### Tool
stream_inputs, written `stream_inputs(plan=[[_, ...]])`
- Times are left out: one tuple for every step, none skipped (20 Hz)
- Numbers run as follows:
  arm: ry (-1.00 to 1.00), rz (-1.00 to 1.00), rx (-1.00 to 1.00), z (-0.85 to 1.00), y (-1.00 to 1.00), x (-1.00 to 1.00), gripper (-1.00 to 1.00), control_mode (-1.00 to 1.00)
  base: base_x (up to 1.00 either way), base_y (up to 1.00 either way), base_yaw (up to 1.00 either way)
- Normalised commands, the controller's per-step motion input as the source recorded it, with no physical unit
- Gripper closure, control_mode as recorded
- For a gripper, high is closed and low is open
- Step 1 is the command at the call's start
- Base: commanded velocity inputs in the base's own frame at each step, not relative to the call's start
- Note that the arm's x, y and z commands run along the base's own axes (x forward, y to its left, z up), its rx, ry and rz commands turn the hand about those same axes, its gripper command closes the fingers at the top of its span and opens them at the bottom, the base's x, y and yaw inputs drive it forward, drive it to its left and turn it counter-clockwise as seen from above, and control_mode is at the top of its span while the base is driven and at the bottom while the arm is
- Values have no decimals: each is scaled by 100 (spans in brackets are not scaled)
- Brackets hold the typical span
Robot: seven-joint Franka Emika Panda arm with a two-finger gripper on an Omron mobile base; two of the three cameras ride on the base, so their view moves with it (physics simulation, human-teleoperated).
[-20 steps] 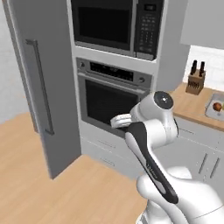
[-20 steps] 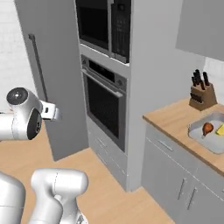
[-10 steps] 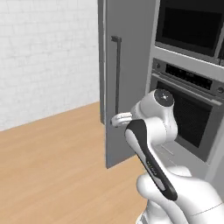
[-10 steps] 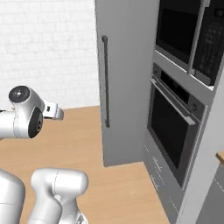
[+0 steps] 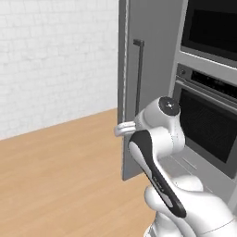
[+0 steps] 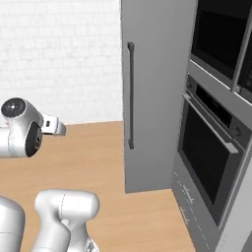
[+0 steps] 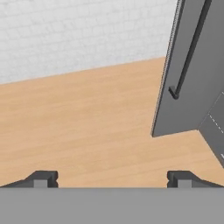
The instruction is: Place one lemon wedge and one chicken drumstick in each tupperware on the nearby counter, to pack two identical lunches.
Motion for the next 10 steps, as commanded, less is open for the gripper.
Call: stream_inputs(plan=[[0,0,0,0,0,0,-100,100,100,98,0],[0,0,0,0,0,0,-100,100,100,55,8],[0,0,0,0,0,0,-100,100,100,20,18],[0,0,0,0,0,0,-100,100,33,-59,29],[0,0,0,0,0,0,-100,100,-99,-64,41],[0,0,0,0,0,0,-100,100,-94,-52,43],[0,0,0,0,0,0,-100,100,-53,-57,58],[0,0,0,0,0,0,-100,100,-41,-56,59],[0,0,0,0,0,0,-100,100,54,-34,54],[0,0,0,0,0,0,-100,100,100,-9,48]])
